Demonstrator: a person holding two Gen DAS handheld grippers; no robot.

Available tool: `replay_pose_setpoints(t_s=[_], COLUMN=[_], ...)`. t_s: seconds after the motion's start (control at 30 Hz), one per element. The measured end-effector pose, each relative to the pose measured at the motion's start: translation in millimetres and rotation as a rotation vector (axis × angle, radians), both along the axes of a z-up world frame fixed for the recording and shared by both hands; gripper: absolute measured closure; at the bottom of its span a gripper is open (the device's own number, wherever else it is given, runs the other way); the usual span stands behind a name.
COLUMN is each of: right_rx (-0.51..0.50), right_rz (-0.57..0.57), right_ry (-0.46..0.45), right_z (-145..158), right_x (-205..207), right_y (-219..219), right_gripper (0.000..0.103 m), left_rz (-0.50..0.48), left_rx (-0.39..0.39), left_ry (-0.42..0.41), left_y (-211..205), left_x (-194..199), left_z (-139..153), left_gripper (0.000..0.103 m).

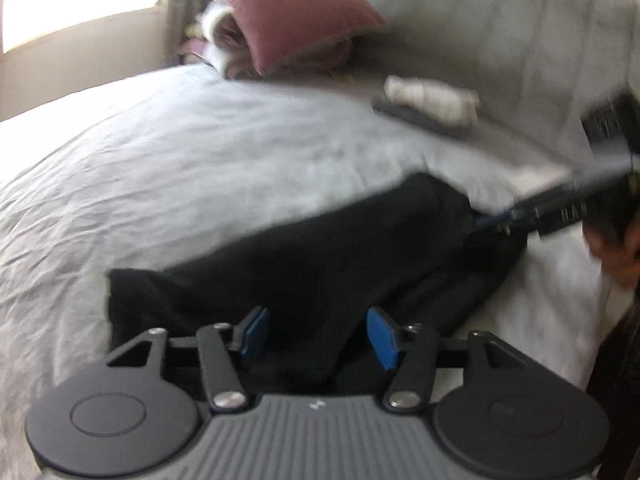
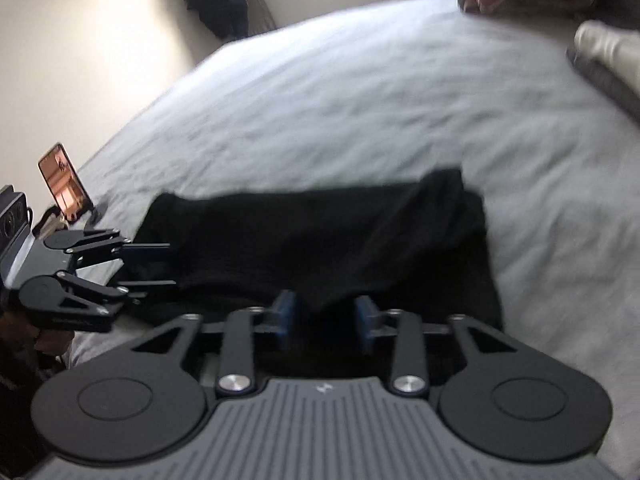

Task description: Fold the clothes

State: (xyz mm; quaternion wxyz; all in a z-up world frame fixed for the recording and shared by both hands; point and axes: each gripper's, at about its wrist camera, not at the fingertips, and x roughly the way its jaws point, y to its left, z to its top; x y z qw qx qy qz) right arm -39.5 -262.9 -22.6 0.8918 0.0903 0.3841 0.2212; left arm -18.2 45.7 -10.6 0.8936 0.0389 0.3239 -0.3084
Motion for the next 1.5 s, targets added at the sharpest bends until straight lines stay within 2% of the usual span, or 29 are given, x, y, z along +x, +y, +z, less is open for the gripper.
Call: replay_pose_setpoints(t_s=[0.07,0.2,0.33,0.4,0.53,0.6,0.8,0.9,0.97,1.07,1.1,1.17,1.3,1.4,1.5], right_rx=[-0.025,-0.116,-0.2,-0.231,-0.259,-0.264,-0.3,-0.324,-0.333,-0.358,-0.375,-0.389,-0.318,-0.165,0.041], right_rz=[-0.012,-0.011,0.028,0.047,0.058,0.067,0.111,0.112,0.111,0.13,0.141,0.147,0.114,0.081,0.058], right_ry=[-0.063,-0.233,-0.358,-0.381,-0.35,-0.333,-0.305,-0.28,-0.268,-0.237,-0.227,-0.234,-0.189,-0.112,-0.034], right_z=[4,8,8,5,-1,-4,-13,-19,-22,-31,-37,-41,-34,-24,-15], right_x=[-2,-8,-10,-5,10,17,27,31,34,37,38,39,42,46,47], right_y=[4,26,53,66,86,94,117,123,125,130,134,137,131,112,89], right_gripper=[0.062,0.062,0.062,0.062,0.063,0.071,0.081,0.082,0.082,0.082,0.082,0.08,0.078,0.077,0.074], left_rz=[0.087,0.261,0.388,0.425,0.452,0.462,0.459,0.451,0.445,0.437,0.434,0.429,0.398,0.367,0.336], left_rx=[-0.035,-0.046,-0.065,-0.095,-0.168,-0.2,-0.253,-0.277,-0.293,-0.316,-0.324,-0.34,-0.364,-0.39,-0.413], left_ry=[-0.002,0.004,0.067,0.115,0.209,0.236,0.272,0.289,0.3,0.318,0.324,0.335,0.28,0.246,0.224], left_y=[16,44,64,73,88,92,96,96,96,95,95,95,87,76,63], left_x=[3,13,24,27,29,29,28,27,26,26,26,25,20,15,13], left_z=[3,3,-4,-8,-18,-22,-26,-28,-29,-31,-32,-33,-18,-4,7], left_gripper=[0.039,0.038,0.04,0.041,0.043,0.044,0.05,0.054,0.059,0.08,0.091,0.094,0.096,0.096,0.096])
